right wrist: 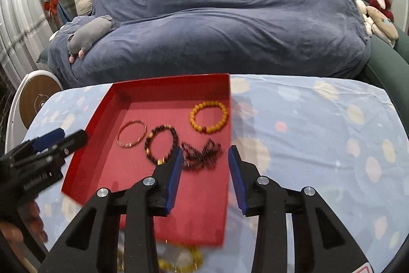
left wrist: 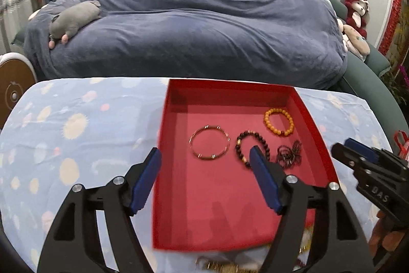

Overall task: Organize jewelry
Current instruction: 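Lower both held bracelets into the red tray and open both grippers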

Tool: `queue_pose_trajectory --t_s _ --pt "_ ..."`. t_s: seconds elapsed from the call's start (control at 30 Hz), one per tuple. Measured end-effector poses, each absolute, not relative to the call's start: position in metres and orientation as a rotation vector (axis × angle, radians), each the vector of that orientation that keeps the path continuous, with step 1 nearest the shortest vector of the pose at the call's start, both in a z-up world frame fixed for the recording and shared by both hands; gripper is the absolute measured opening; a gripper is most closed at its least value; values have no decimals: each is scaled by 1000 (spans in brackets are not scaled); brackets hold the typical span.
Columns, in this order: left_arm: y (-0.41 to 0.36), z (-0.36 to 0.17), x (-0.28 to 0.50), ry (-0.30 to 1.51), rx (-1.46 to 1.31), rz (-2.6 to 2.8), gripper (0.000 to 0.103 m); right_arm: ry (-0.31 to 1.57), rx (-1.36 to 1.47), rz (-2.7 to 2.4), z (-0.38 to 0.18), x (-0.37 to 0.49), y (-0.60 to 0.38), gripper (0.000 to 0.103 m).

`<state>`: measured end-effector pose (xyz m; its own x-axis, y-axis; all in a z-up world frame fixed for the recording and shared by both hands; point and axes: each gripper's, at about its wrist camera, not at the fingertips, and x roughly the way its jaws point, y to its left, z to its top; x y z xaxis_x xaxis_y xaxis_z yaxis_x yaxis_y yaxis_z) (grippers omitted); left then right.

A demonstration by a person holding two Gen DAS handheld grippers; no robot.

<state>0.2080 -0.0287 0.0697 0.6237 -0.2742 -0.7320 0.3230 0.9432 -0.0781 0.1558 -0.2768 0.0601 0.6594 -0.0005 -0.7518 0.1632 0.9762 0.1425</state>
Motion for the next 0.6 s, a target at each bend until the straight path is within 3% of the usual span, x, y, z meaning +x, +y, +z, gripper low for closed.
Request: queue_pose_trajectory --t_s 0.3,0.6 --pt "0 60 140 883 86 -293 68 901 227 -97 54 75 -270 36" --pt "11 29 82 947 122 -245 68 984 225 -90 20 54 -248 36"
